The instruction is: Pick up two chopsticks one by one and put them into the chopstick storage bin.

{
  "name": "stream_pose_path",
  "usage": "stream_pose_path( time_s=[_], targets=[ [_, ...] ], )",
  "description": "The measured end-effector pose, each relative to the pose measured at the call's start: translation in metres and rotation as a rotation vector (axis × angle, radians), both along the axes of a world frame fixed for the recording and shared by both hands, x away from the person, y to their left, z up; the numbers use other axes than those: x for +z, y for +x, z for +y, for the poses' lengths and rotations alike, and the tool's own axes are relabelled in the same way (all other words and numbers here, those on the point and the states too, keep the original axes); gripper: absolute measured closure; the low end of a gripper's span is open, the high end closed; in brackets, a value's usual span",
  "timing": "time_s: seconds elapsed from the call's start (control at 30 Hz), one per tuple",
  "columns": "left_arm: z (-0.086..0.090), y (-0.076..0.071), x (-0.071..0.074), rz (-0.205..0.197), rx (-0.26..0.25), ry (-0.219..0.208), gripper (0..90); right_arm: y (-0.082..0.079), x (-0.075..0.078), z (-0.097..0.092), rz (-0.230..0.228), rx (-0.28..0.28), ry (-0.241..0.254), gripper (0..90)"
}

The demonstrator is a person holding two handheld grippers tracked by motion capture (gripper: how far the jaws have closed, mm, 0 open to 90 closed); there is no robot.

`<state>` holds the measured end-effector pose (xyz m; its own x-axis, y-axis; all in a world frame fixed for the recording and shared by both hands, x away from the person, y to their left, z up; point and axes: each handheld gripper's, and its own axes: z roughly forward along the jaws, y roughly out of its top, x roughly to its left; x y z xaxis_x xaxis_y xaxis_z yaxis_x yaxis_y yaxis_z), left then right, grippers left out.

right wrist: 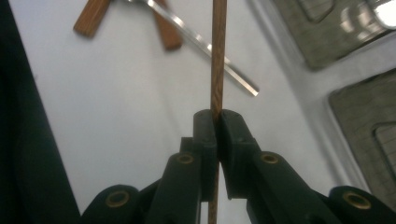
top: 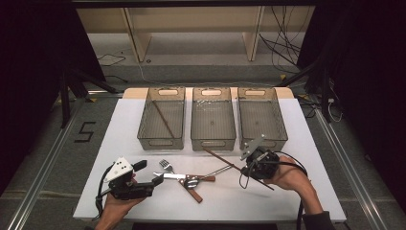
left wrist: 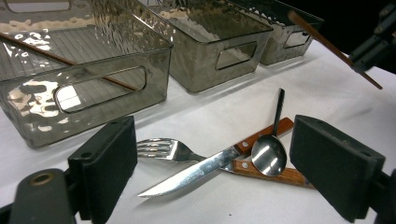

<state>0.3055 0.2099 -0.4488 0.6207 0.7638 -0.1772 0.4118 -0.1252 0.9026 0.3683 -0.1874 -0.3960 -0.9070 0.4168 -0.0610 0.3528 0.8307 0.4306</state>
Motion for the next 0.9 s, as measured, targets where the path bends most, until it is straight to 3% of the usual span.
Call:
stream_pose_path(
  time_s=[0.27, 0.9],
  targets=[
    [0.0, 0.0, 0.0, -0.001, -0.001, 0.003, 14.6, 0.014, 0.009, 0.007, -0.021, -0.059, 0.092, 85.8],
    [0.001, 0.0, 0.001, -0.003, 0.001, 0.0, 14.6, 0.04, 0.027, 0.032, -0.055, -0.138, 0.22, 85.7]
  ],
)
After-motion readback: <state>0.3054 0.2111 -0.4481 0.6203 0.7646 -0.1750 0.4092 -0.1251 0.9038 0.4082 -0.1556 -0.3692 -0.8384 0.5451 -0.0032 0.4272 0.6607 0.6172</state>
